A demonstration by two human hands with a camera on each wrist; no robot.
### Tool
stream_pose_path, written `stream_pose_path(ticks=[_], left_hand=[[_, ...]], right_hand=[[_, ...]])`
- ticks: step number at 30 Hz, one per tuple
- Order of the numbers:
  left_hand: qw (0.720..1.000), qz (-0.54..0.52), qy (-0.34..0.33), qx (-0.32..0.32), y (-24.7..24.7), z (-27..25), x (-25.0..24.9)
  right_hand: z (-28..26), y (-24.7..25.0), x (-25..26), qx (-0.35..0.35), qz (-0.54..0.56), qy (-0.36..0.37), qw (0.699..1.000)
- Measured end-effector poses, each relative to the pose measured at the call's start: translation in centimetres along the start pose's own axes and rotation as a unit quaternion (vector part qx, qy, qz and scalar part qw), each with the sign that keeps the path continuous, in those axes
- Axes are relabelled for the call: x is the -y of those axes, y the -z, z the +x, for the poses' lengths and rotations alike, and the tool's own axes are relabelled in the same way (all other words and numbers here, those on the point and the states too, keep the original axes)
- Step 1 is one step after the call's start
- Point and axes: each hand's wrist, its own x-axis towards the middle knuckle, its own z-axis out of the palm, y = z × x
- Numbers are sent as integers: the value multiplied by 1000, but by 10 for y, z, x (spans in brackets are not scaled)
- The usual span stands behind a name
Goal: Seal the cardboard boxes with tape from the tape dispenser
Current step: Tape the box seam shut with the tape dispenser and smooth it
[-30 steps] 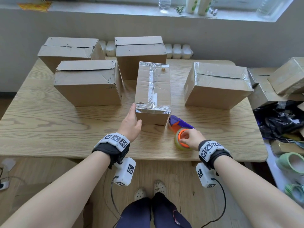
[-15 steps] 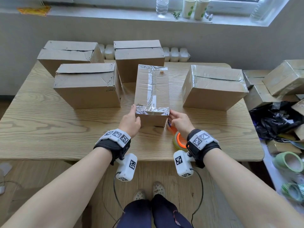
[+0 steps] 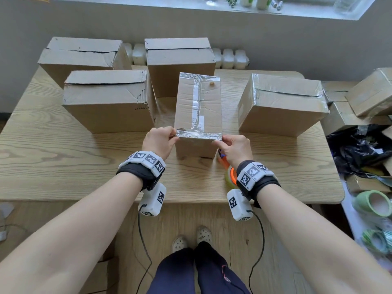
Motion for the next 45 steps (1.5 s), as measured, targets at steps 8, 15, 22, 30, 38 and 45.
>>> stream_pose_path(ticks=[8, 15, 22, 30, 38, 45], left_hand=[[995, 29, -81, 50, 16, -4, 4], [993, 38, -96, 49, 19, 6, 7], [997, 6, -74, 28, 12, 7, 12], [996, 18, -79, 43, 13, 10, 13], [993, 53, -91, 60, 14, 12, 10], [992, 74, -90, 47, 13, 12, 8]], right_hand=[[4, 29, 3, 188, -16, 64, 980], [15, 32, -1, 169, -152, 95, 969], [8, 28, 0, 183, -19, 75, 980], [23, 31, -7, 178, -126, 107, 970], [18, 18, -2, 71, -238, 112, 962], [8, -10, 22, 97, -314, 278, 903]])
